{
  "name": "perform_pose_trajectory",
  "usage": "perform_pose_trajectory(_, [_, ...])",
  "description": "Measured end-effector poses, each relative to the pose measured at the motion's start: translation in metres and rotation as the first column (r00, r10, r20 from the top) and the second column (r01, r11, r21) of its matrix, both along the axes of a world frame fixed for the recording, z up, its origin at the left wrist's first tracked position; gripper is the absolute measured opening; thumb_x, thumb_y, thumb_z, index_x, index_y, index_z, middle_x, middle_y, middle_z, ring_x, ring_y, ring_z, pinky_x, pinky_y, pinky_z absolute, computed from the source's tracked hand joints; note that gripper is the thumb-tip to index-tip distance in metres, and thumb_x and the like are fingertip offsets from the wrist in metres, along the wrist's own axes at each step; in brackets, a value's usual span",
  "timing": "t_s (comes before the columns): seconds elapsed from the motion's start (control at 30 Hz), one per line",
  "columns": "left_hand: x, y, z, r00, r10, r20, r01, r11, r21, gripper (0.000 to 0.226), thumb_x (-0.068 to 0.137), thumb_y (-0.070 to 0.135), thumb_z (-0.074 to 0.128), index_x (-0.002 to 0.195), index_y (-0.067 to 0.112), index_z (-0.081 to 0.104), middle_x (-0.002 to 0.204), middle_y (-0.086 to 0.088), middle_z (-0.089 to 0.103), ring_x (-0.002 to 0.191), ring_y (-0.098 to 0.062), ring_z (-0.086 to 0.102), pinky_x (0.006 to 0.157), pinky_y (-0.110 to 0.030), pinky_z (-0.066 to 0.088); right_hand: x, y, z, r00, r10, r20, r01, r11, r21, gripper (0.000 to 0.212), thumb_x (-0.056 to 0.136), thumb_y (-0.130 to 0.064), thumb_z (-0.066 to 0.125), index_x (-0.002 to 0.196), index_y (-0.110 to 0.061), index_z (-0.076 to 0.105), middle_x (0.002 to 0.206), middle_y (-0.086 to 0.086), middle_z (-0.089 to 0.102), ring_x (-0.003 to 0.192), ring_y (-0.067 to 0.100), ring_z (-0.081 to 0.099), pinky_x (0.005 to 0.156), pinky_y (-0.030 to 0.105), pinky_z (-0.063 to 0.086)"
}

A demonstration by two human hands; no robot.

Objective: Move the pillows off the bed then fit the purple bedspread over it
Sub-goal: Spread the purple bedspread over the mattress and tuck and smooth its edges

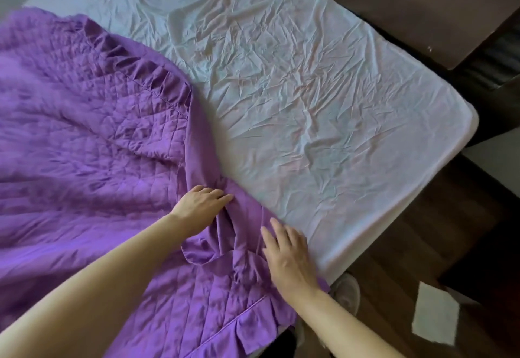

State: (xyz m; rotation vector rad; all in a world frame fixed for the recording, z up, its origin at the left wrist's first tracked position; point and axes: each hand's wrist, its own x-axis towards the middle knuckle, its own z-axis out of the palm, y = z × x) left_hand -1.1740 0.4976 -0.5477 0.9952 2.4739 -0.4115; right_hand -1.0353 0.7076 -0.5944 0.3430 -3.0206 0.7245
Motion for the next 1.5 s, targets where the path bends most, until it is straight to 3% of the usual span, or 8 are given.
perform_pose_trajectory(0.17, [-0.012, 0.006, -0.004, 0.985, 0.052, -0.163, -0.041, 0.997, 0.069, 0.066, 0.037, 0.005, 0.085, 0.100, 0.011, 0.065, 0.073, -0.001, 0.064, 0.042, -0.021, 0.057, 0.045, -0.023, 0.045, -0.017, -0.009, -0.017, 0.996, -0.021, 0.084, 0.018, 0.999, 0.044, 0.031, 0.076, -0.032, 0.064, 0.104, -0.017, 0.065, 0.094, 0.001, 0.064, 0.079, 0.023, 0.060, 0.083, 0.036, 0.037])
perform_pose_trajectory(0.33, [-0.024, 0.021, -0.008, 0.975, 0.222, -0.021, -0.223, 0.970, -0.101, 0.058, 0.084, 0.002, 0.053, 0.137, 0.018, 0.035, 0.122, -0.003, 0.051, 0.103, -0.026, 0.059, 0.070, -0.036, 0.044, 0.004, -0.025, -0.017, 0.995, 0.101, 0.016, -0.101, 0.995, 0.000, 0.020, 0.085, -0.032, 0.047, 0.073, -0.023, 0.060, 0.070, -0.006, 0.056, 0.067, 0.018, 0.057, 0.086, 0.035, 0.035])
perform_pose_trajectory(0.53, [-0.026, -0.015, -0.010, 0.977, 0.182, -0.111, -0.157, 0.967, 0.199, 0.018, 0.065, 0.020, 0.081, 0.061, 0.021, 0.063, 0.063, 0.007, 0.057, 0.062, -0.019, 0.057, 0.036, -0.024, 0.041, -0.033, -0.028, -0.015, 0.990, -0.103, 0.092, 0.113, 0.987, -0.110, 0.018, 0.085, -0.025, 0.058, 0.095, -0.013, 0.064, 0.080, -0.001, 0.063, 0.065, 0.019, 0.062, 0.067, 0.032, 0.050])
perform_pose_trajectory(0.77, [-0.005, -0.078, 0.004, 1.000, -0.013, 0.000, 0.012, 0.914, 0.405, 0.018, 0.088, 0.022, 0.050, 0.071, 0.019, 0.058, 0.082, 0.005, 0.062, 0.080, -0.019, 0.055, 0.080, -0.030, 0.042, -0.042, -0.050, -0.013, 0.982, 0.065, 0.176, -0.051, 0.995, -0.084, 0.021, 0.063, -0.029, 0.083, 0.076, -0.025, 0.068, 0.083, -0.005, 0.058, 0.074, 0.018, 0.058, 0.074, 0.029, 0.040])
perform_pose_trajectory(1.03, [0.012, -0.094, -0.017, 0.986, 0.169, -0.013, -0.161, 0.957, 0.242, 0.029, 0.075, 0.019, 0.045, 0.097, 0.020, 0.064, 0.076, 0.010, 0.066, 0.063, -0.018, 0.060, 0.069, -0.025, 0.031, -0.012, -0.070, -0.015, 0.963, 0.254, 0.090, -0.250, 0.967, -0.058, 0.018, 0.079, -0.020, 0.048, 0.071, -0.024, 0.064, 0.079, -0.005, 0.059, 0.069, 0.015, 0.059, 0.086, 0.031, 0.034])
perform_pose_trajectory(1.27, [-0.004, -0.059, -0.003, 0.982, 0.179, -0.061, -0.141, 0.908, 0.393, 0.016, 0.076, 0.037, 0.051, 0.069, 0.025, 0.057, 0.064, 0.012, 0.053, 0.078, -0.014, 0.046, 0.083, -0.028, 0.030, -0.049, -0.071, 0.000, 0.939, 0.101, 0.330, 0.004, 0.952, -0.305, 0.052, 0.077, -0.011, 0.068, 0.126, -0.010, 0.051, 0.123, 0.008, 0.056, 0.108, 0.027, 0.057, 0.091, 0.042, 0.047])
perform_pose_trajectory(1.37, [-0.022, -0.020, 0.019, 0.990, 0.133, 0.040, -0.134, 0.839, 0.528, 0.015, 0.076, 0.034, 0.045, 0.078, 0.023, 0.055, 0.070, 0.011, 0.059, 0.080, -0.014, 0.048, 0.091, -0.028, 0.028, -0.074, -0.067, 0.024, 0.828, 0.112, 0.550, 0.300, 0.741, -0.602, 0.062, 0.082, -0.001, 0.061, 0.139, -0.012, 0.040, 0.137, -0.005, 0.042, 0.129, 0.012, 0.039, 0.109, 0.027, 0.031])
perform_pose_trajectory(1.5, [-0.051, 0.030, 0.049, 0.987, 0.064, 0.145, -0.134, 0.823, 0.553, 0.015, 0.080, 0.021, 0.043, 0.084, 0.015, 0.056, 0.074, 0.005, 0.064, 0.069, -0.024, 0.057, 0.078, -0.025, 0.034, -0.094, -0.043, 0.053, 0.648, 0.193, 0.737, 0.687, 0.269, -0.675, 0.022, 0.083, 0.004, 0.059, 0.091, -0.016, 0.063, 0.090, -0.001, 0.069, 0.087, 0.014, 0.063, 0.080, 0.023, 0.050])
